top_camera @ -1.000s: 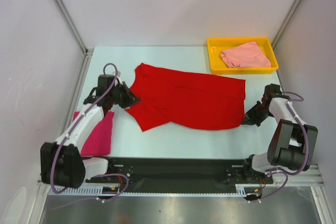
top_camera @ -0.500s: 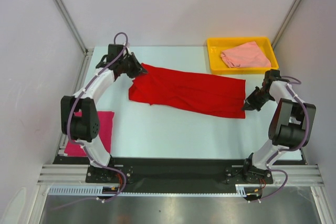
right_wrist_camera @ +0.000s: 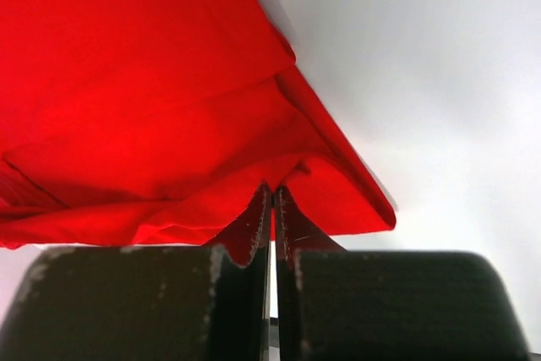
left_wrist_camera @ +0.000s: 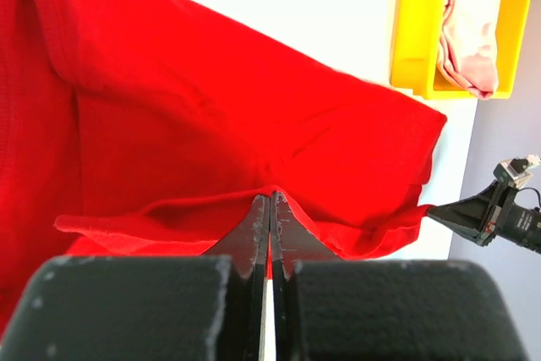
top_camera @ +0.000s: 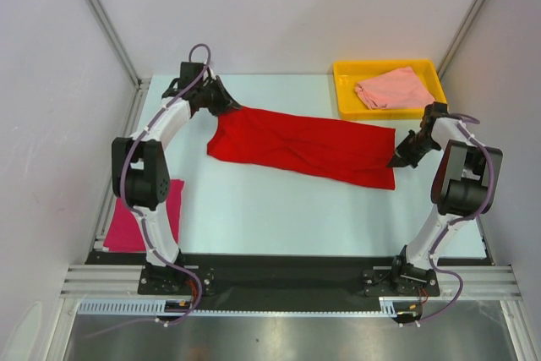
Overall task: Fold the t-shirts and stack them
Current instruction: Fold the tshirt
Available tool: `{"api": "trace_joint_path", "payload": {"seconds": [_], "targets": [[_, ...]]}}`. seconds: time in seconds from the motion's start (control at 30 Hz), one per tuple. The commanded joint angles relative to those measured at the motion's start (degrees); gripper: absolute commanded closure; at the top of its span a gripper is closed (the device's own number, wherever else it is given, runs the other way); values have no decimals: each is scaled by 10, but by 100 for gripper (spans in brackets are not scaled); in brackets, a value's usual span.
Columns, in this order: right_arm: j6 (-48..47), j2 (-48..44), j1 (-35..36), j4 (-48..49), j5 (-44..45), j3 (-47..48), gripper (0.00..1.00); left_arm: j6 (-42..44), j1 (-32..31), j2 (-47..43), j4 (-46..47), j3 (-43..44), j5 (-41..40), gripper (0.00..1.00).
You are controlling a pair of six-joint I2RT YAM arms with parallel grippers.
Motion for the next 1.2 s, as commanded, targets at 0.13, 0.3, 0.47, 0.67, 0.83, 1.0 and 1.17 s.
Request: {"api": "trace_joint_path", "payload": {"seconds": [0.13,0.3,0.47,0.67,0.83,1.0,1.17], "targets": [[9,25,-7,-5,6,35,100,10,17,28,9,49,19,100],[11,42,-15,-6,0,50,100,7,21,40,10,51,18,100],[8,63,-19,-16,6,74,100,4,22,51,13,57,20,100],[6,75,-22,-13,3,81,100,-3,22,64,18,62,23,100],[7,90,-18,-15,-1,99,100,-6,22,73,20,70,23,100],[9,90,-22,-17,13,102,100,-7,22,78,12,76,13,100],[6,99,-29,-20,5,108,100,-8,25,82,9,77,7,100]]}}
